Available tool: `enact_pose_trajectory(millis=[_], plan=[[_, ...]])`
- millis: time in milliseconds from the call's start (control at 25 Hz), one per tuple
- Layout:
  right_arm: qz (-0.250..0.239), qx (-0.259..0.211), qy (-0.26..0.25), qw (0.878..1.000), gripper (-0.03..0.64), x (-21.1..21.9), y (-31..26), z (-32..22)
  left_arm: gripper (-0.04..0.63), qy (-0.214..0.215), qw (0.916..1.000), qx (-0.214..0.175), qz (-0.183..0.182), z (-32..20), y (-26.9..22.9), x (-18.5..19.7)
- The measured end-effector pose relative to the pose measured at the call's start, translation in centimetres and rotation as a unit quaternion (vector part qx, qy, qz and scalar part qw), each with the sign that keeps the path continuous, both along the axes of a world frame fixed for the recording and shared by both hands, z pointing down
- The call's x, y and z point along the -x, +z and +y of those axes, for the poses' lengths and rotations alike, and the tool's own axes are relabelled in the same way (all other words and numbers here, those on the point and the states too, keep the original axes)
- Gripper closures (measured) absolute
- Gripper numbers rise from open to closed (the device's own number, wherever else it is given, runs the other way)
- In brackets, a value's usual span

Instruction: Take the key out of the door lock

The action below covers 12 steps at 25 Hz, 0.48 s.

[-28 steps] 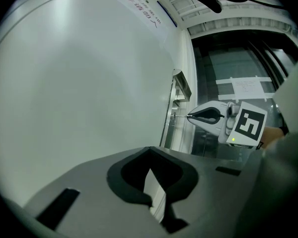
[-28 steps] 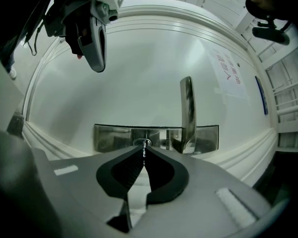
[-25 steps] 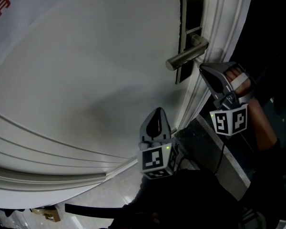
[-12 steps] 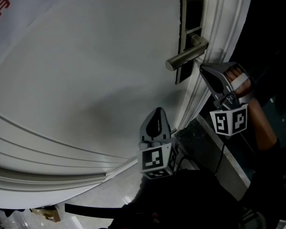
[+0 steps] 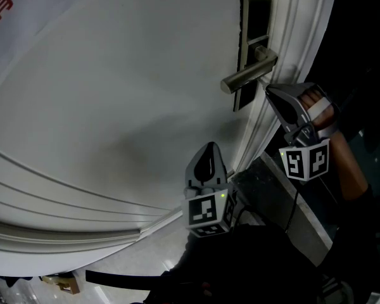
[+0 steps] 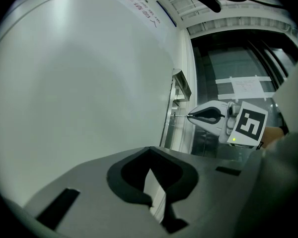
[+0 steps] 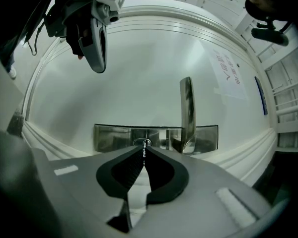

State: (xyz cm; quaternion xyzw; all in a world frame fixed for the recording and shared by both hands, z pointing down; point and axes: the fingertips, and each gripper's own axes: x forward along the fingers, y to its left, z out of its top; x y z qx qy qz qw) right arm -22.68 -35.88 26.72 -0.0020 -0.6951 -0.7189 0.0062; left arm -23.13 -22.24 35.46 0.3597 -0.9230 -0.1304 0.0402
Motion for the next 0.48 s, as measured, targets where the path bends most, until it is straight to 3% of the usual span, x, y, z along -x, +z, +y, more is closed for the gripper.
enact_pose_trajectory(millis=[480], plan=[[-0.001,0.0,-0.001,1.0,0.604,-0.14,0.03,-0.01,0.597,-0.007,0.9999,-0.003,0.008,0.11,-0.42,0.09]])
